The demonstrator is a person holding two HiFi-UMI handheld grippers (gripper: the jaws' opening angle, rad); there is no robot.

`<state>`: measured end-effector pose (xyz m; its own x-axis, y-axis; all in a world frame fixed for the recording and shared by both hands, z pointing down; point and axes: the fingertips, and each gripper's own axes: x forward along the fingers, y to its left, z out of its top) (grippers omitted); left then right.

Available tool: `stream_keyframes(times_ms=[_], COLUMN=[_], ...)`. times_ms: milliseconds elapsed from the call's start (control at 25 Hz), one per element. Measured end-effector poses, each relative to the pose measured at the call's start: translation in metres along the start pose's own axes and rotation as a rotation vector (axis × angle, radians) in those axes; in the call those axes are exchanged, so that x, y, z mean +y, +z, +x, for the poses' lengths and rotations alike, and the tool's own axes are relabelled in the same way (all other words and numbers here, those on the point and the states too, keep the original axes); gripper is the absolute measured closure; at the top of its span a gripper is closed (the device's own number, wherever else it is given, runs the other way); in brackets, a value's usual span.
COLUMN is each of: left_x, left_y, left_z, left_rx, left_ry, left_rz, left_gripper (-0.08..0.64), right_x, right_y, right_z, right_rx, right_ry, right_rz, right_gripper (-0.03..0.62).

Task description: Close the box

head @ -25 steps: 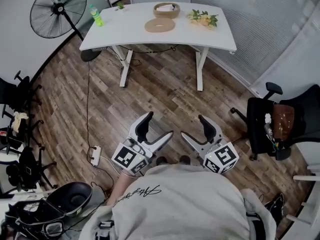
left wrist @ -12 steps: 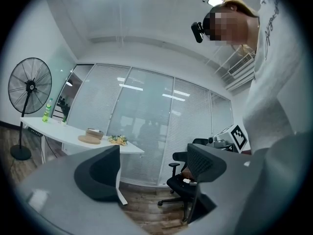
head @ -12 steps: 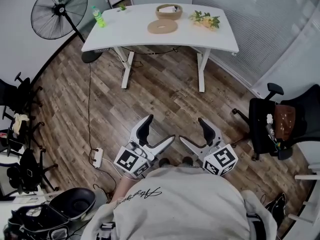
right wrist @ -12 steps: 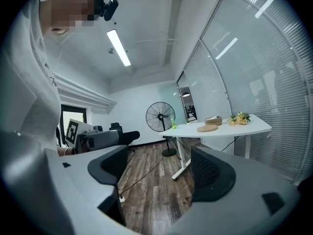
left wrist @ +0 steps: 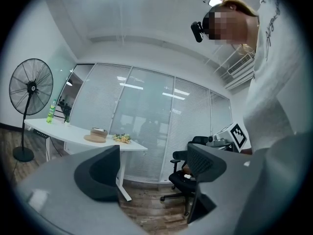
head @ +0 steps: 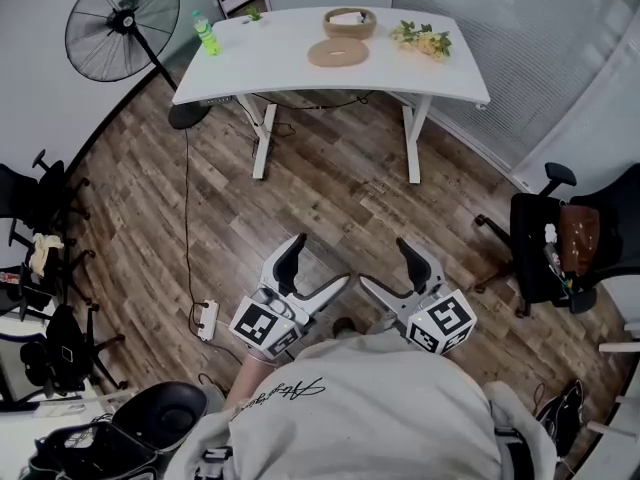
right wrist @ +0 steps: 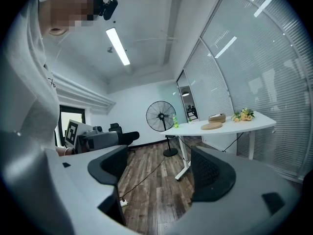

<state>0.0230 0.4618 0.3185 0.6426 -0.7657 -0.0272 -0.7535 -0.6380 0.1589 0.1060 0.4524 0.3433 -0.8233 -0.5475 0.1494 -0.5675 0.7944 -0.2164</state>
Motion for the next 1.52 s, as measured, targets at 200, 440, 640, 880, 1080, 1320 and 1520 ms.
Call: stream_keyframes(times_ms=[200, 440, 640, 880, 1080, 1320, 1520], left_x=[0.004, 0.013, 0.026, 0.061, 0.087, 0.114, 0.131], left_y=[-0.011, -0.011, -0.009, -0.003, 0.016, 0.026, 0.024], left_z=[-0.012, 0.002, 0.018, 0.048, 0.094, 0.142, 0.174], left_rx=[0.026, 0.015, 0.014, 0.006, -0.015, -0.024, -0.007], left_ry=[-0.019, -0.029, -0.015, 0.027, 0.018, 0.023, 0.030], left_rz=[-0.013, -0.015, 0.004, 0.007, 0.040, 0.037, 0.035], left_gripper=[0.143, 0.143, 0.143, 0.143, 0.143, 0.143, 0.143], right_x=[0.012, 0.001, -0.020, -0.053, -0.095, -0.141, -0.179], right_y=[-0.015, -0.012, -0.012, 0.009, 0.032, 0.053, 0.061], right_z=[0.004, 0.014, 0.029, 0.061, 0.087, 0.109, 0.121], right_rx=[0.028, 0.024, 0.027, 0.015, 0.007, -0.001, -0.003], right_ry=[-0.014, -0.016, 0.001, 0.037, 0.041, 0.047, 0.048], right_rz=[0.026, 0.021, 0.024, -0.004, -0.024, -0.024, -0.015], right_gripper=[0.204, 0.204, 0.204, 0.204, 0.204, 0.204, 0.205])
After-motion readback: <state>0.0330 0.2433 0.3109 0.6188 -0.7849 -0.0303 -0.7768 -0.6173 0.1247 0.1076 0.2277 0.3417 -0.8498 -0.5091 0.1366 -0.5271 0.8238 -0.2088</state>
